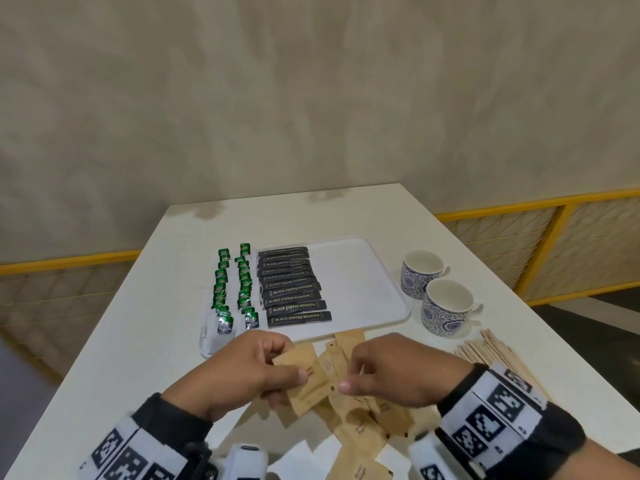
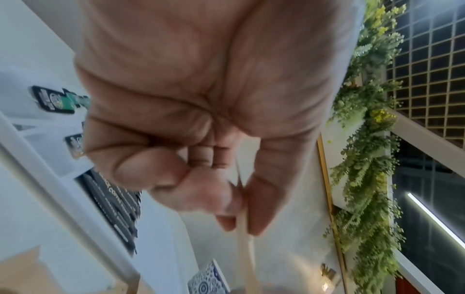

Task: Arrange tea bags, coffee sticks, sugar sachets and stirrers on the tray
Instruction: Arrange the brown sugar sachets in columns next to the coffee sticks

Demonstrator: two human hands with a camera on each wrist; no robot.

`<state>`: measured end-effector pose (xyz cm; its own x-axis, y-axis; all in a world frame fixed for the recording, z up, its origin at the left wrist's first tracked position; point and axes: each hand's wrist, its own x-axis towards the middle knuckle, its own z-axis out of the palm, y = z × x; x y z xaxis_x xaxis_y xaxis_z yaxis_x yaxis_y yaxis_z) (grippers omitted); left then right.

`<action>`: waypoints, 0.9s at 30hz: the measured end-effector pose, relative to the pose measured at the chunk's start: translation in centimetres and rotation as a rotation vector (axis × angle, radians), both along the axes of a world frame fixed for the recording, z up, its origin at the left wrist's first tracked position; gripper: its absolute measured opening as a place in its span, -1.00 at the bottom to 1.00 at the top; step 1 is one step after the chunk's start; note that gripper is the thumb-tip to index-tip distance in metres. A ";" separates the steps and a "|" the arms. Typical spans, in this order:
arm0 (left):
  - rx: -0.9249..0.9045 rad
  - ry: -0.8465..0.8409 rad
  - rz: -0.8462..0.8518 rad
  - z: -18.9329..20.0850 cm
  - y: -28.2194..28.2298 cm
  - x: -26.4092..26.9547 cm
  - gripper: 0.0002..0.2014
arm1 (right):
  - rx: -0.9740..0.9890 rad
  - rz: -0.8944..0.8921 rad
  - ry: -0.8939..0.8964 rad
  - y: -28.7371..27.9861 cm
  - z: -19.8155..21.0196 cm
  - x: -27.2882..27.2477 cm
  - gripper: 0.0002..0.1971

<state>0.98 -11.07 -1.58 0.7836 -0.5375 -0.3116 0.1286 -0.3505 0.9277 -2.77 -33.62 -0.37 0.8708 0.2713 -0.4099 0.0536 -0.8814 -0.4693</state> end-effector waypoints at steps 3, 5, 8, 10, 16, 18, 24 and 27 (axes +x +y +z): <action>-0.022 0.006 0.083 0.0 0.7 0.3 -0.85 | -0.263 -0.103 -0.011 -1.5 -0.8 1.5 -0.23; -0.070 0.062 0.144 -0.1 0.8 0.3 -0.85 | -0.322 -0.139 0.046 -1.6 -1.8 2.0 -0.15; -0.085 0.109 0.189 -0.6 0.6 0.4 -0.83 | -0.341 -0.141 0.076 -1.0 -2.8 2.0 -0.17; -0.079 0.120 0.198 -0.9 0.6 0.5 -0.82 | -0.315 -0.150 0.078 -0.6 -2.9 1.9 -0.24; -0.048 0.093 0.193 -1.7 0.7 0.8 -0.78 | -0.199 -0.150 0.110 -0.5 -3.2 1.8 -0.50; -0.022 0.090 0.178 -1.9 0.9 0.9 -0.76 | -0.167 -0.132 0.085 -0.6 -3.7 2.0 -0.56; -0.010 0.073 0.120 -1.6 0.3 0.6 -0.79 | -0.081 -0.097 0.072 -1.3 -4.5 2.4 -0.45; -0.054 0.076 0.116 -1.4 0.0 0.3 -0.59 | -0.053 -0.107 0.068 -2.0 -4.2 2.5 -0.46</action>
